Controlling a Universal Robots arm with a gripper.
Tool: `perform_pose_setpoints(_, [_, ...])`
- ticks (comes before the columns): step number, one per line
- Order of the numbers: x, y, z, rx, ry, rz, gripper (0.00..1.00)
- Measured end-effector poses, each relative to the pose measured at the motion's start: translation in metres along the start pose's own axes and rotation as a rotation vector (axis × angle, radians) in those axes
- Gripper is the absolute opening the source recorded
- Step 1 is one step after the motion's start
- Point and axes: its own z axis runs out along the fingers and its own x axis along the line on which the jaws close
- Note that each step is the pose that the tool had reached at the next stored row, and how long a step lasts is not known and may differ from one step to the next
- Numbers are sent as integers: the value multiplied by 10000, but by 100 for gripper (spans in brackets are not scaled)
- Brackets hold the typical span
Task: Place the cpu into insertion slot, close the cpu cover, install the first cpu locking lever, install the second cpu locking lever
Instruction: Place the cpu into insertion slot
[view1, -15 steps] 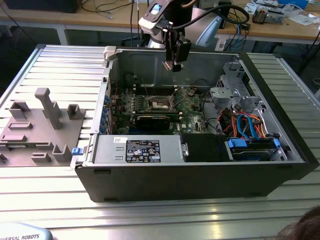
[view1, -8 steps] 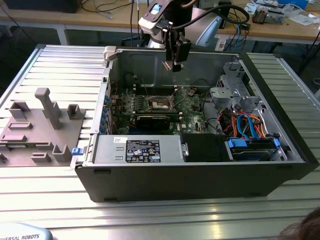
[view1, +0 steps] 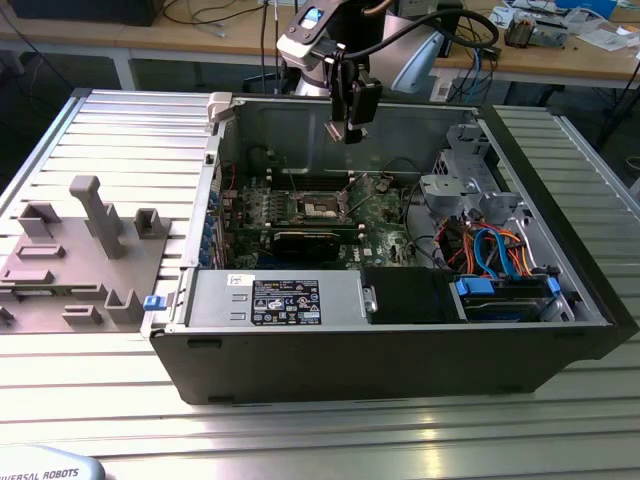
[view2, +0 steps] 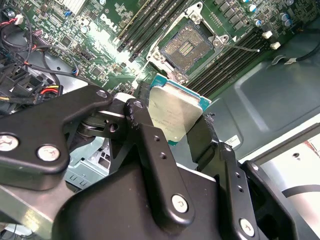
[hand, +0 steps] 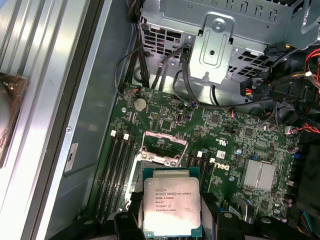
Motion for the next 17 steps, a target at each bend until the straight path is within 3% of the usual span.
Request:
perform_pose_setpoints(10, [0,-1,2,1,-3,54,54])
perform_pose_setpoints(17, [0,-1,3,14,-34,490,54])
